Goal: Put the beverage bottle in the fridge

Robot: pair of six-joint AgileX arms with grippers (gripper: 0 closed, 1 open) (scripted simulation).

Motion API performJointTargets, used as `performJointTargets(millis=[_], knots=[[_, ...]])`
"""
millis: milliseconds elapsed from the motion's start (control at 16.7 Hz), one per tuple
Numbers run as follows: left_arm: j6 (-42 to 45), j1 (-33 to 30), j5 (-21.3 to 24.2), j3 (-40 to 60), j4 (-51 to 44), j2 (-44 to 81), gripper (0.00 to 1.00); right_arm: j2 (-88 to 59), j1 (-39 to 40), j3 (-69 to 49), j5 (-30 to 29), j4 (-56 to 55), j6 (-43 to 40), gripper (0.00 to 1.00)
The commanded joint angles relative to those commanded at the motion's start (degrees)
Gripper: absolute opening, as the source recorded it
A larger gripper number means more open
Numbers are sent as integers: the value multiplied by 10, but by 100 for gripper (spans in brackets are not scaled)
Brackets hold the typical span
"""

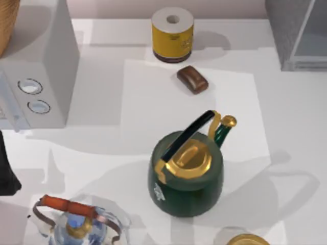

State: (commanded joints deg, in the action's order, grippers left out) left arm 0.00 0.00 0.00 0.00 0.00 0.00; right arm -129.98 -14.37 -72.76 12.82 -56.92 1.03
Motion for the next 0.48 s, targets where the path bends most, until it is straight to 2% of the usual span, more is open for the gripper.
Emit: performJointTargets(millis=[300, 480], knots=[[0, 0, 0, 0, 0, 0, 100, -54, 13, -102, -10, 58, -2, 1], [0, 0, 0, 0, 0, 0, 100, -62, 15, -123, -13, 65, -3, 1]])
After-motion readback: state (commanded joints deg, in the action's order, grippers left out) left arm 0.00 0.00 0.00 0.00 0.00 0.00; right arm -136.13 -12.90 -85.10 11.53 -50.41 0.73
